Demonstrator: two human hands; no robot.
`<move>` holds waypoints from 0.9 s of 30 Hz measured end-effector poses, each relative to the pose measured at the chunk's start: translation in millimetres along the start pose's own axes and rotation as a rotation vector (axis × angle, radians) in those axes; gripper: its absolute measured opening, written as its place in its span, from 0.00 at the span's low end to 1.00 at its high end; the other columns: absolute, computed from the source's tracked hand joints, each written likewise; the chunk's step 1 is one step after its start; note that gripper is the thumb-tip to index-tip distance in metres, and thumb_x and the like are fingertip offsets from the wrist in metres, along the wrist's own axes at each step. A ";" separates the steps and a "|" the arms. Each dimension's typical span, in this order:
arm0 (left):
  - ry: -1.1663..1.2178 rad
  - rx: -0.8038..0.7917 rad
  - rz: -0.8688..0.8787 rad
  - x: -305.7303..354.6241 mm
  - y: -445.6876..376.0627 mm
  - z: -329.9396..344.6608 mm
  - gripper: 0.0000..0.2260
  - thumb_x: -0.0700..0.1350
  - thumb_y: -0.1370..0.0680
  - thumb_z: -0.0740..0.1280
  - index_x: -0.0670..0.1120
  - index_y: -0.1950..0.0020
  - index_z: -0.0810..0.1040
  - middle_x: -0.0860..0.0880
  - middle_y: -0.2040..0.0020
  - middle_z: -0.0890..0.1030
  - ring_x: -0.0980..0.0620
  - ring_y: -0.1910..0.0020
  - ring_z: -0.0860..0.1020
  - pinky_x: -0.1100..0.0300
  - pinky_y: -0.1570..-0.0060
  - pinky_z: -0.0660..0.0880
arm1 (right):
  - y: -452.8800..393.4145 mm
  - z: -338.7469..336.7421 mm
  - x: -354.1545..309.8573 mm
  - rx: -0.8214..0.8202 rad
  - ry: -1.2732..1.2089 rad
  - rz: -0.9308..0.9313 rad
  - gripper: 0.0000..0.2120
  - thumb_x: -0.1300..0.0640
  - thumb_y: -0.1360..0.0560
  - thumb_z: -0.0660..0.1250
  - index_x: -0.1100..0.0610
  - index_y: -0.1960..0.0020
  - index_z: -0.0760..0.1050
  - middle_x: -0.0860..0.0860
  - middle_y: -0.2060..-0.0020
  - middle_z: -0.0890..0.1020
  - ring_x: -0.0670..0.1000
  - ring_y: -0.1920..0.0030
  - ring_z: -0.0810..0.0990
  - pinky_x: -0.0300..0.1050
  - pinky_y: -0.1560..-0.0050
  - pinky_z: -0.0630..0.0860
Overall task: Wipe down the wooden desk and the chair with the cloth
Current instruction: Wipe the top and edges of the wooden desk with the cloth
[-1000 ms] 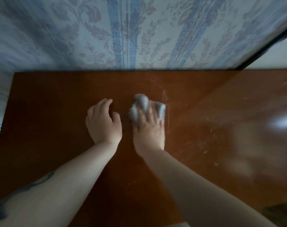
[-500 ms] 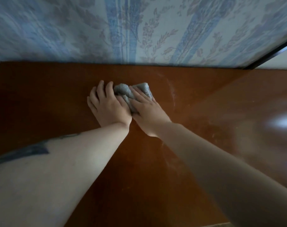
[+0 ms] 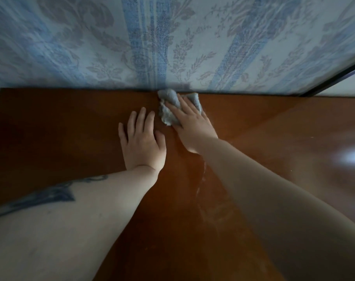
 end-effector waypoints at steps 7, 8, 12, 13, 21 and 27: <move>0.024 0.026 -0.014 -2.6 -0.7 -1.6 0.23 0.49 0.23 0.53 0.50 0.28 0.69 0.51 0.25 0.67 0.49 0.25 0.60 0.45 0.26 0.51 | 31.7 18.0 -22.0 0.128 -0.067 0.186 0.27 0.48 0.18 0.53 0.45 0.21 0.50 0.50 0.21 0.48 0.50 0.22 0.43 0.50 0.24 0.40; 0.024 0.024 -0.015 -2.6 -0.8 -1.6 0.23 0.49 0.23 0.52 0.49 0.28 0.70 0.51 0.26 0.67 0.49 0.25 0.60 0.45 0.26 0.51 | 23.6 15.0 -32.6 0.119 -0.036 0.056 0.27 0.47 0.18 0.53 0.44 0.21 0.52 0.48 0.21 0.48 0.49 0.22 0.43 0.50 0.24 0.41; 0.022 -0.001 -0.030 -3.7 -1.1 0.9 0.21 0.47 0.20 0.55 0.52 0.27 0.67 0.54 0.24 0.65 0.51 0.24 0.57 0.47 0.25 0.48 | -6.7 -12.2 12.6 0.159 0.025 0.087 0.26 0.51 0.18 0.54 0.42 0.21 0.51 0.47 0.21 0.50 0.48 0.22 0.46 0.52 0.23 0.47; 0.029 0.001 -0.033 -4.1 -0.5 0.7 0.21 0.46 0.20 0.55 0.52 0.27 0.67 0.54 0.24 0.65 0.51 0.23 0.57 0.47 0.25 0.48 | -2.8 -16.1 28.0 0.206 -0.001 0.196 0.26 0.51 0.18 0.54 0.42 0.21 0.52 0.47 0.21 0.51 0.49 0.22 0.47 0.52 0.23 0.49; 0.118 0.032 -0.059 -11.1 -0.4 -3.8 0.23 0.47 0.21 0.56 0.49 0.25 0.65 0.52 0.26 0.67 0.54 0.24 0.58 0.50 0.24 0.48 | 2.2 3.6 -46.2 0.079 -0.069 -0.037 0.25 0.48 0.20 0.58 0.42 0.24 0.61 0.45 0.22 0.54 0.49 0.23 0.48 0.51 0.26 0.52; 0.439 0.110 -0.093 -16.3 1.9 -16.3 0.20 0.42 0.19 0.53 0.44 0.28 0.70 0.46 0.30 0.73 0.51 0.26 0.64 0.52 0.24 0.48 | 28.2 4.3 -2.6 0.198 -0.201 0.222 0.25 0.48 0.18 0.57 0.45 0.23 0.58 0.47 0.21 0.48 0.48 0.22 0.44 0.53 0.23 0.46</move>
Point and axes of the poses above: each hand's wrist, its own y-axis away from the middle knuckle, its own z-axis out of the palm, x = y × z, the point moved 10 cm from there along -y, towards the middle knuckle
